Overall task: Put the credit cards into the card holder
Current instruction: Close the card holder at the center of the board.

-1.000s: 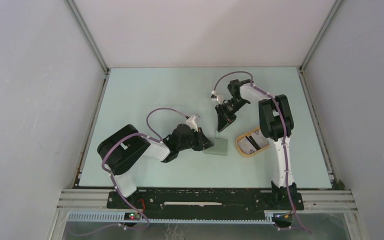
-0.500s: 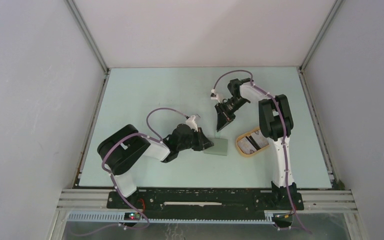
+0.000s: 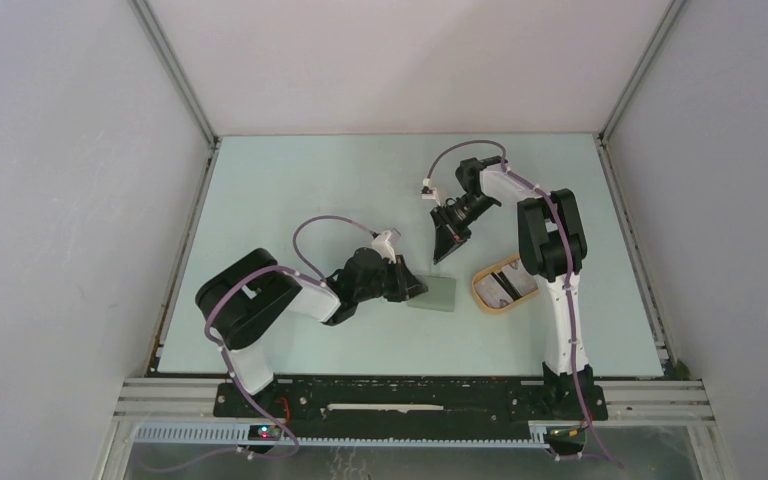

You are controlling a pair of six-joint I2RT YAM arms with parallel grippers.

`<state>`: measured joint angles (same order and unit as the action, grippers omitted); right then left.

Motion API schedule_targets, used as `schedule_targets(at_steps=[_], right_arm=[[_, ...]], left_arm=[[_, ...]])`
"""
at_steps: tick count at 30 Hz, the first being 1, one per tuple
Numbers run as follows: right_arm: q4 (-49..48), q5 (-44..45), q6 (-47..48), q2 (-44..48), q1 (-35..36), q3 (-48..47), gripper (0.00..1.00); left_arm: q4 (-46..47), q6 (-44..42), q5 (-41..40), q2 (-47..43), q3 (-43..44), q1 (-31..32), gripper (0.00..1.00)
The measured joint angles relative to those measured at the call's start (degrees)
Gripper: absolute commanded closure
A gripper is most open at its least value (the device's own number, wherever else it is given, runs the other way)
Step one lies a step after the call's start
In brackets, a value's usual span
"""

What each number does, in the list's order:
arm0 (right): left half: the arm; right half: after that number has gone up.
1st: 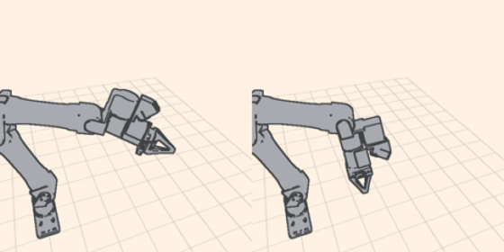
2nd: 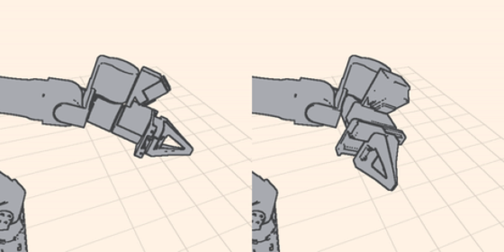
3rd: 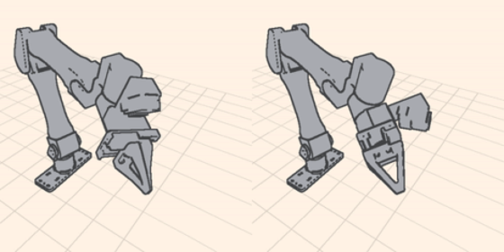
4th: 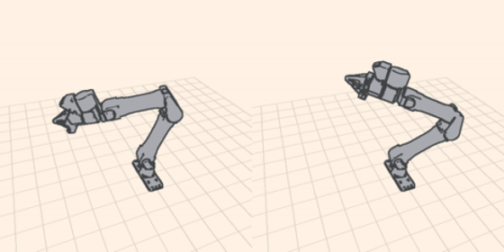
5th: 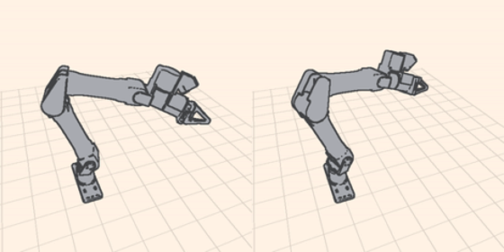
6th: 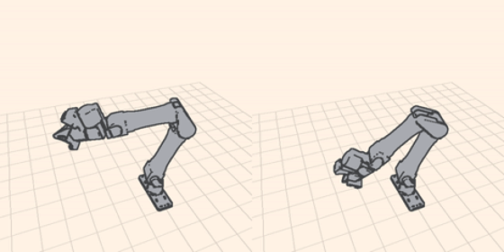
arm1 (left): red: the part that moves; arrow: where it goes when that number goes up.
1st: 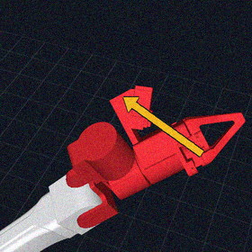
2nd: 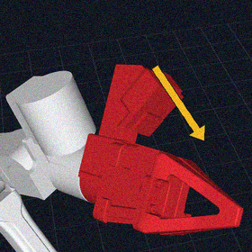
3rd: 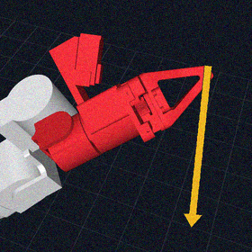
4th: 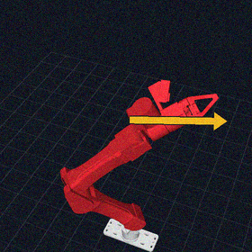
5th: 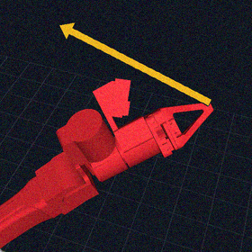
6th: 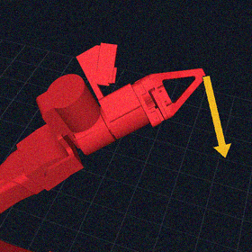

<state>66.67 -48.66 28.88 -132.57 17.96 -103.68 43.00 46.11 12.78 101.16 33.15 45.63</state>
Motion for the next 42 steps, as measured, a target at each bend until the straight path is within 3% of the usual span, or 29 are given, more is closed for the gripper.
schedule_targets(at_steps=[5,8,22,33,42], right_arm=[[0.04,-0.42,0.2,0.0,0.0,0.0,0.93],[0.09,-0.68,0.28,-0.09,0.02,0.0,1.0],[0.28,-1.88,2.38,-0.15,0.02,0.44,1.0],[-7.58,-0.72,6.1,12.63,0.92,16.26,1.0],[-17.55,6.43,8.46,23.08,5.11,27.32,1.0]], left_arm=[[0.2,0.02,0.07,0.11,0.0,0.0,0.89],[0.2,0.04,0.07,0.11,0.0,0.0,0.89],[0.63,0.74,0.44,0.7,0.31,-0.09,0.9],[1.95,3.43,1.2,1.6,0.31,-0.44,0.91],[2.43,4.52,1.44,1.97,0.31,-0.52,0.92]])
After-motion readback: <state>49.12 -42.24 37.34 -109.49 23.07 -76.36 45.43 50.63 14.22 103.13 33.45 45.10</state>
